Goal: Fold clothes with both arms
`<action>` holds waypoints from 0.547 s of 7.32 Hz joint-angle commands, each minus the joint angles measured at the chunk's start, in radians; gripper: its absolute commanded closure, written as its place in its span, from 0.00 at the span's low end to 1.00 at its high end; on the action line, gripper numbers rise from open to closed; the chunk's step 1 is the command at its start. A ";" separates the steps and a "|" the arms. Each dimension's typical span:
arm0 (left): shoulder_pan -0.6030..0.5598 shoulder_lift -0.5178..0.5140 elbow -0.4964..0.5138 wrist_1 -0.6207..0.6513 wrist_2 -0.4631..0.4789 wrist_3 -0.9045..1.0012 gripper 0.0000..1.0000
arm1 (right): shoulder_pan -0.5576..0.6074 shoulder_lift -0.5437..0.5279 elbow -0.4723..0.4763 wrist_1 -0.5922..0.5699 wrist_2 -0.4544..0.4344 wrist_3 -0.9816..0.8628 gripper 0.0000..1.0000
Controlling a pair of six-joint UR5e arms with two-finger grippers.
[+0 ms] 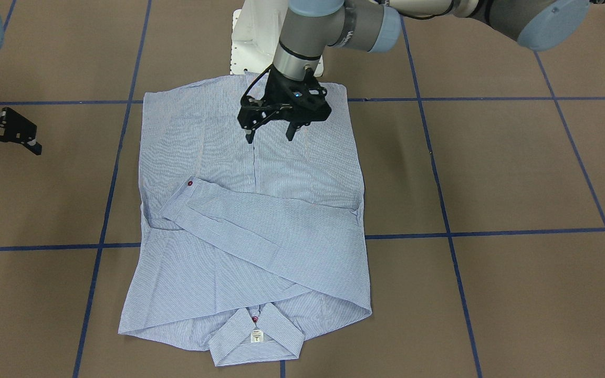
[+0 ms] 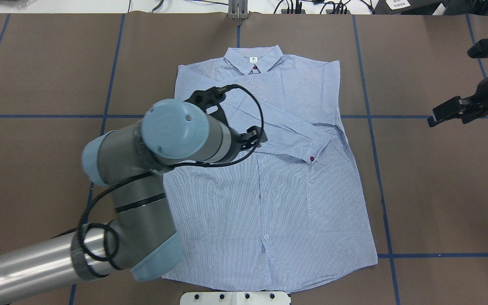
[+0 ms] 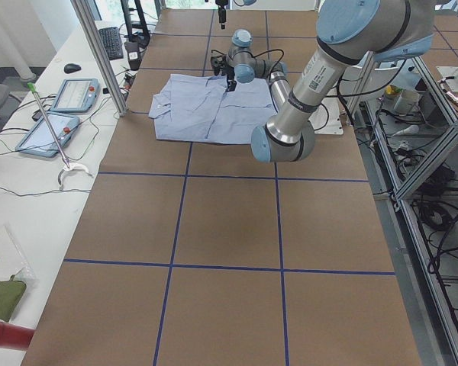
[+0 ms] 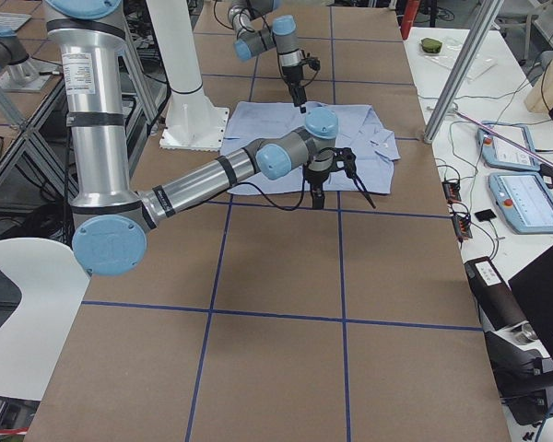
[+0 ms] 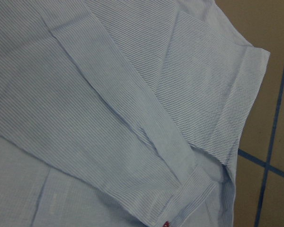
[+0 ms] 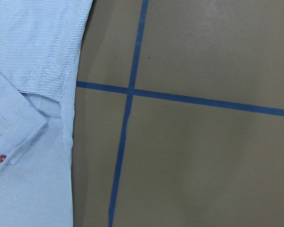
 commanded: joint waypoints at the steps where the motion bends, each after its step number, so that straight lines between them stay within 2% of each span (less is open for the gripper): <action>1: -0.002 0.185 -0.238 0.102 -0.003 0.063 0.00 | -0.186 -0.029 0.006 0.207 -0.113 0.310 0.00; 2: -0.002 0.222 -0.292 0.126 -0.003 0.065 0.00 | -0.283 -0.057 0.015 0.275 -0.168 0.413 0.00; 4: -0.004 0.230 -0.317 0.133 -0.001 0.063 0.00 | -0.430 -0.116 0.076 0.282 -0.253 0.546 0.00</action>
